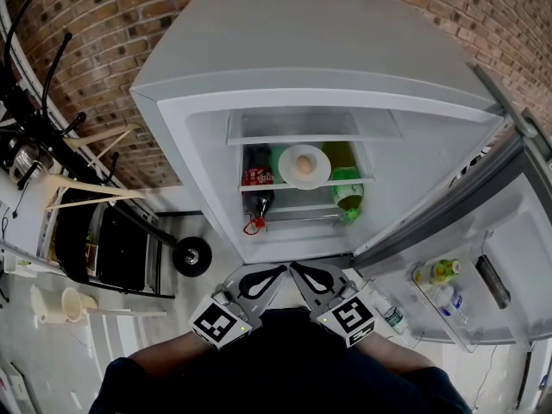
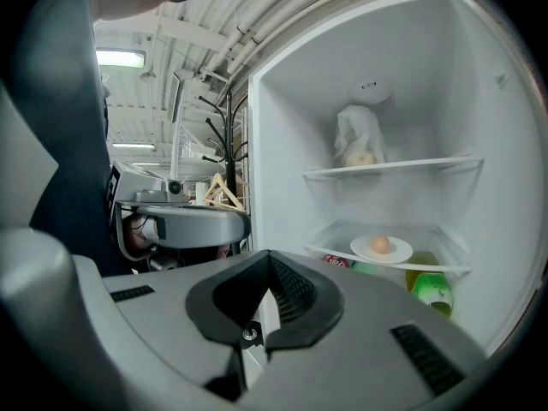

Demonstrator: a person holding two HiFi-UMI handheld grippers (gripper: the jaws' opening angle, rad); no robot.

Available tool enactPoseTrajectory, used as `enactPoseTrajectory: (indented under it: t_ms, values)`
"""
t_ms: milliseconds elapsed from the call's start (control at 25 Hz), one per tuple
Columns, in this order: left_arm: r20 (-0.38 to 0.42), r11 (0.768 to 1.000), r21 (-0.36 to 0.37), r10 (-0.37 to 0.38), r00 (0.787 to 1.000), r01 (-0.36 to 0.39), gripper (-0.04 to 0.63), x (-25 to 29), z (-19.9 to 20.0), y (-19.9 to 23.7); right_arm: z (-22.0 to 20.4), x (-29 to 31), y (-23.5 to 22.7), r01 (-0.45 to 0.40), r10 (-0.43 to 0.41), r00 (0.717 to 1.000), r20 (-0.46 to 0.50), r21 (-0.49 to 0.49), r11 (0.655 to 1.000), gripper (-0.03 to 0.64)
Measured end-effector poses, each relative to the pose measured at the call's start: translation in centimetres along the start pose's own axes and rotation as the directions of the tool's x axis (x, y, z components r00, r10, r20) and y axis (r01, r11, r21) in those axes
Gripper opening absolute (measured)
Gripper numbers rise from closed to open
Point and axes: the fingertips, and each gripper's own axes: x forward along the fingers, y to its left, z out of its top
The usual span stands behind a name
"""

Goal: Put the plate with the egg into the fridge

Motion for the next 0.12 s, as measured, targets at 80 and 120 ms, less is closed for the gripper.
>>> enactPoseTrajectory:
  t_ms: [80,120]
  values:
    - [0.009,1.000,0.006,-0.001,1.000,0.001,-0.002,0.03,0.14,0.03,-0.02,0.01,0.00,0.000,0.000,1.000,0.000,0.001,1.000,0.011]
    - [0.010,1.000,0.011,-0.001,1.000,0.001,-0.002,0.03,0.17,0.05,-0.03,0.02,0.00,0.000,0.000,1.000,0.000,0.002,1.000,0.011]
